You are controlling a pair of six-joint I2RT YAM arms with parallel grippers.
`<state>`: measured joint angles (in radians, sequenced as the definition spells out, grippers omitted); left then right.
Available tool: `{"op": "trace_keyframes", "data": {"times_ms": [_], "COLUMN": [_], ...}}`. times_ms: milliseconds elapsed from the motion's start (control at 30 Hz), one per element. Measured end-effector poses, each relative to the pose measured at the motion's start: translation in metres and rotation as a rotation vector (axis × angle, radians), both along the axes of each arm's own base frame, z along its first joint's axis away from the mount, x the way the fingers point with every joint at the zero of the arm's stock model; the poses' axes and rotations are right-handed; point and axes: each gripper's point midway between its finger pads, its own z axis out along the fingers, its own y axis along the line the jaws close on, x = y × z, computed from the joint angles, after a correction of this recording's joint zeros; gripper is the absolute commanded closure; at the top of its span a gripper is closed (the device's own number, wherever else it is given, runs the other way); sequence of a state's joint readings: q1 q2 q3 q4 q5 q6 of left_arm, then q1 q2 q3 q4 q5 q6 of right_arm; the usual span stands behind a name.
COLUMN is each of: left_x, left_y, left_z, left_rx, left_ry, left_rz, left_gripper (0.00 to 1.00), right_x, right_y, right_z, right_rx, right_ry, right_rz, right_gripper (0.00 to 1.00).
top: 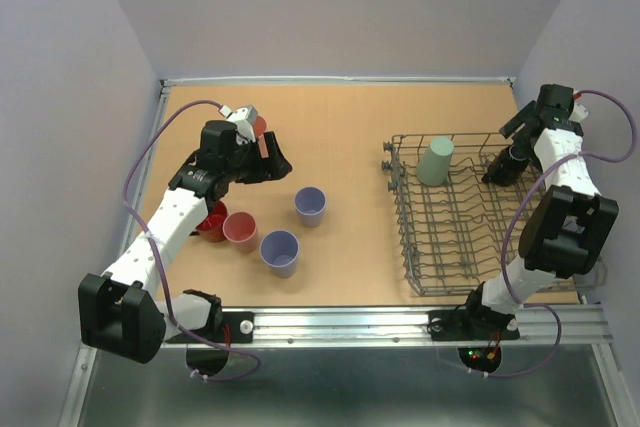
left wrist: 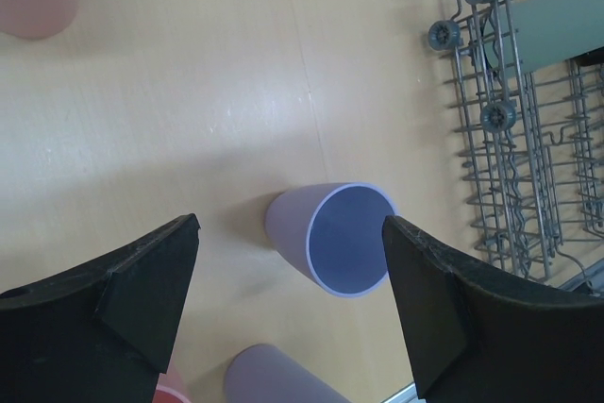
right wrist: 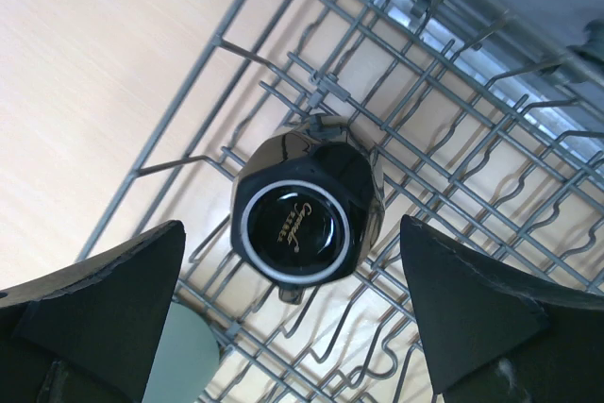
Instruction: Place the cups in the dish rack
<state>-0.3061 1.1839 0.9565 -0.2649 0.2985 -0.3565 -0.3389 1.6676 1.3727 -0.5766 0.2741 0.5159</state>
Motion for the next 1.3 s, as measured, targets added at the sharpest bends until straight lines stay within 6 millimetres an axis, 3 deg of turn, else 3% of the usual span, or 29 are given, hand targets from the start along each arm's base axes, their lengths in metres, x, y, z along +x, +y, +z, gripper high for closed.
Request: {"op": "trace_keyframes", "data": {"times_ms": [167, 367, 700, 1067, 1133, 1233, 1300], "left_x": [0.002, 0.001, -0.015, -0.033, -0.034, -0.034, -0.032], "left_y": [0.0, 0.002, -0.015, -0.045, -0.047, -0.047, -0.045], "left_z": [0.006, -0.009, -0.046, -0.082, -0.09, -0.096, -0.097], "left_rx": [0.01, 0.048, 0.132, 0.22, 0.241, 0.262, 0.276], "left_ry": [-0.01, 0.027, 0.129, 0.202, 0.217, 0.227, 0.222], "left_rz": [-0.009, -0.03, -0.131, -0.227, -0.231, -0.222, -0.214], "left_gripper": [0.12, 0.16, 0.18, 0.23, 0.26, 0.58, 0.7], "right_x": [-0.005, -0.015, -0.006, -0.02, -0.022, -0.026, -0.028], "right_y": [0.001, 0.002, 0.022, 0.064, 0.07, 0.079, 0.084], "right_z": [0.031, 0.076, 0.183, 0.206, 0.209, 0.211, 0.211], "right_rx": [-0.028, -0.064, -0.072, 0.021, 0.025, 0.029, 0.037], "right_ry": [-0.066, -0.151, -0.403, -0.474, -0.482, -0.486, -0.487], "right_rz": [-0.005, -0.021, 0.024, 0.131, 0.147, 0.172, 0.186], "right_gripper": [0.0, 0.0, 0.0, 0.0, 0.0, 0.0, 0.0]}}
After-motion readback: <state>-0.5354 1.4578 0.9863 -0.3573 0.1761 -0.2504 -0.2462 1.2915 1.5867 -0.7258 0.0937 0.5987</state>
